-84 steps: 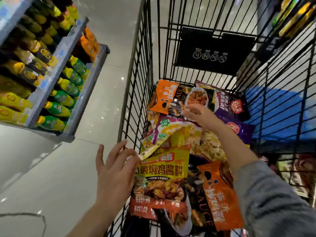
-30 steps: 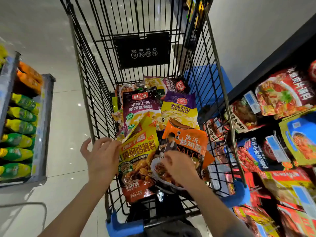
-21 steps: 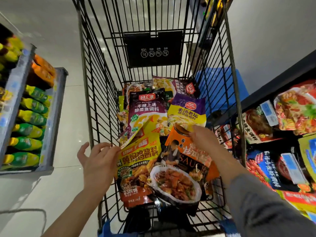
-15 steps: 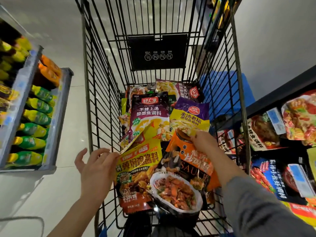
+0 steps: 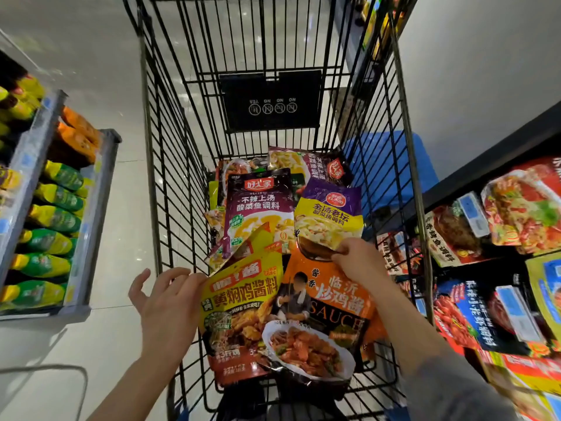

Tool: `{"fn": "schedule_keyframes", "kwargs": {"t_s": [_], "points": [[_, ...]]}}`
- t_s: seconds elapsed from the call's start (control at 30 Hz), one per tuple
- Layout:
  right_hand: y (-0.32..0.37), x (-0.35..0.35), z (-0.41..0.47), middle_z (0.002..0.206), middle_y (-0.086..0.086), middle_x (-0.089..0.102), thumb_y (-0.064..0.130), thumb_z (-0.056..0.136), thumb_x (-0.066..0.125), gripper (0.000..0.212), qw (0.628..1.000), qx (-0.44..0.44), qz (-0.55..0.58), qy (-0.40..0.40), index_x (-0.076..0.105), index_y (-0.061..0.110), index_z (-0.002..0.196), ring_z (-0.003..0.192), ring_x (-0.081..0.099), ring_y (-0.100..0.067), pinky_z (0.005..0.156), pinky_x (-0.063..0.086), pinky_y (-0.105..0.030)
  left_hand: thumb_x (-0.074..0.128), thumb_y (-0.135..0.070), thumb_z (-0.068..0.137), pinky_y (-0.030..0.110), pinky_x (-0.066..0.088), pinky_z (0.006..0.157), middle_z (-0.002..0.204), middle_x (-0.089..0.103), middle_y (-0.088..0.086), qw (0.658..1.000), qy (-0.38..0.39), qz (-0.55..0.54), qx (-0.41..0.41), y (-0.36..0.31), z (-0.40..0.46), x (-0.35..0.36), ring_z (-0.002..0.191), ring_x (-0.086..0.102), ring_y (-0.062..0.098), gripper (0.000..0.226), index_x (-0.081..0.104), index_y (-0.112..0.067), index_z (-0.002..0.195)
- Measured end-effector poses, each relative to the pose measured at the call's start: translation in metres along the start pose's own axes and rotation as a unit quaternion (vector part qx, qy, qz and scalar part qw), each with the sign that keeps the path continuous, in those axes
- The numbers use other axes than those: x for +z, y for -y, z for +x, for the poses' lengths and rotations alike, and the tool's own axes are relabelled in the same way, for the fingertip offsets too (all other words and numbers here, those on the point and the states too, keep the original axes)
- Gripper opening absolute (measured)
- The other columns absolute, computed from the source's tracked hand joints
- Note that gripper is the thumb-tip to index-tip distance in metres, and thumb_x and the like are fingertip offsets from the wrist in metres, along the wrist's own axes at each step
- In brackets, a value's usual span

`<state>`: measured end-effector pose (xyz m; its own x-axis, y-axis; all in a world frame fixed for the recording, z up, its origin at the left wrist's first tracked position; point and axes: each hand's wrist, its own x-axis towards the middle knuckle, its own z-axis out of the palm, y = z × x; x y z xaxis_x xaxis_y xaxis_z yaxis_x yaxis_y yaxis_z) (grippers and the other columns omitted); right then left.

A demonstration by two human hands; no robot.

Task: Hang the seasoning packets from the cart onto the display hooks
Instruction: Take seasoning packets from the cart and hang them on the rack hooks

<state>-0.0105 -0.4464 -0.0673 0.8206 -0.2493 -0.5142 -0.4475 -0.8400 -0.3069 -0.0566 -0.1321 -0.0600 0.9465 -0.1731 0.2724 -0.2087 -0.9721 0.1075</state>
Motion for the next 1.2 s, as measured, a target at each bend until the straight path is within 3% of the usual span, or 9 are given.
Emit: {"fn": "schedule_keyframes", "kwargs": {"t_s": [0.23,0.37,0.53,0.67,0.8,0.87,0.97,1.1,1.2], "points": [[0.009,-0.055,-0.133,0.077,0.01,0.06,0.022,0.087,0.065,0.002,0.985,-0.037,0.092,-0.14,0.066,0.021,0.087,0.075,0.056,-0.011,0.068,0.038,-0.027,0.048,-0.017,0.083,0.049,0.024,0.097,0.072,0.065,0.0,0.998,-0.035,-0.05,0.009,0.002,-0.002,-0.001,0.092,0.05,0.02,0.018,0.066,-0.016,0.088],[0.015,-0.055,-0.138,0.07,0.001,0.062,0.009,0.081,0.07,0.007,0.959,-0.068,0.049,-0.27,0.064,0.012,0.079,0.069,0.059,-0.024,0.062,0.04,-0.028,0.057,-0.012,0.076,0.045,0.022,0.096,0.068,0.064,-0.002,0.998,-0.001,-0.059,0.004,0.002,-0.001,-0.003,0.088,0.058,0.024,0.013,0.064,-0.02,0.084],[0.003,-0.034,-0.104,0.088,-0.004,0.06,0.006,0.086,0.053,0.013,0.982,0.033,0.052,-0.18,0.051,0.018,0.089,0.085,0.056,-0.027,0.075,0.046,-0.038,0.049,-0.018,0.082,0.043,0.022,0.095,0.067,0.062,-0.004,0.999,0.02,-0.041,0.012,0.003,0.0,-0.005,0.082,0.061,0.024,0.019,0.068,-0.018,0.081],[-0.024,-0.028,-0.107,0.111,-0.014,0.064,0.014,0.091,0.056,0.028,0.982,0.026,0.045,-0.184,0.056,0.014,0.119,0.102,0.057,-0.034,0.083,0.044,-0.039,0.043,-0.021,0.085,0.041,0.022,0.094,0.067,0.063,-0.003,0.998,0.019,-0.047,0.026,0.002,0.0,-0.007,0.081,0.063,0.025,0.027,0.069,-0.017,0.083],[-0.029,-0.03,-0.115,0.133,-0.006,0.057,0.028,0.097,0.05,0.042,0.986,0.011,0.068,-0.153,0.047,0.017,0.137,0.121,0.051,-0.029,0.096,0.039,-0.036,0.041,-0.025,0.087,0.042,0.022,0.094,0.069,0.064,-0.003,0.998,0.031,-0.051,0.037,0.002,0.0,-0.008,0.082,0.063,0.027,0.028,0.069,-0.017,0.086],[-0.032,-0.028,-0.123,0.13,-0.003,0.058,0.03,0.094,0.055,0.051,0.99,0.0,0.063,-0.127,0.039,0.025,0.142,0.116,0.053,-0.028,0.095,0.044,-0.038,0.04,-0.026,0.087,0.043,0.022,0.094,0.07,0.066,-0.002,0.997,0.035,-0.055,0.039,0.003,0.0,-0.008,0.083,0.063,0.027,0.03,0.069,-0.017,0.087],[-0.034,-0.026,-0.131,0.118,-0.002,0.062,0.035,0.09,0.058,0.067,0.993,-0.004,-0.045,-0.106,0.021,0.04,0.146,0.104,0.057,-0.025,0.084,0.049,-0.038,0.044,-0.025,0.087,0.044,0.022,0.093,0.069,0.065,-0.002,0.997,0.031,-0.056,0.04,0.002,0.0,-0.008,0.082,0.063,0.028,0.026,0.069,-0.017,0.087],[-0.021,-0.021,-0.135,0.093,0.002,0.06,0.04,0.091,0.055,0.077,0.986,-0.031,-0.077,-0.146,0.003,0.039,0.148,0.082,0.057,-0.017,0.066,0.048,-0.031,0.053,-0.019,0.085,0.044,0.022,0.093,0.067,0.064,-0.002,0.997,0.029,-0.054,0.041,0.003,0.0,-0.005,0.082,0.062,0.028,0.016,0.069,-0.017,0.088],[-0.01,-0.015,-0.136,0.09,0.001,0.06,0.045,0.093,0.049,0.062,0.977,-0.051,-0.11,-0.178,0.017,0.036,0.145,0.083,0.059,-0.019,0.066,0.05,-0.032,0.052,-0.019,0.085,0.044,0.021,0.093,0.068,0.065,-0.002,0.997,0.032,-0.057,0.044,0.003,0.0,-0.005,0.082,0.062,0.028,0.018,0.07,-0.017,0.089]]}}
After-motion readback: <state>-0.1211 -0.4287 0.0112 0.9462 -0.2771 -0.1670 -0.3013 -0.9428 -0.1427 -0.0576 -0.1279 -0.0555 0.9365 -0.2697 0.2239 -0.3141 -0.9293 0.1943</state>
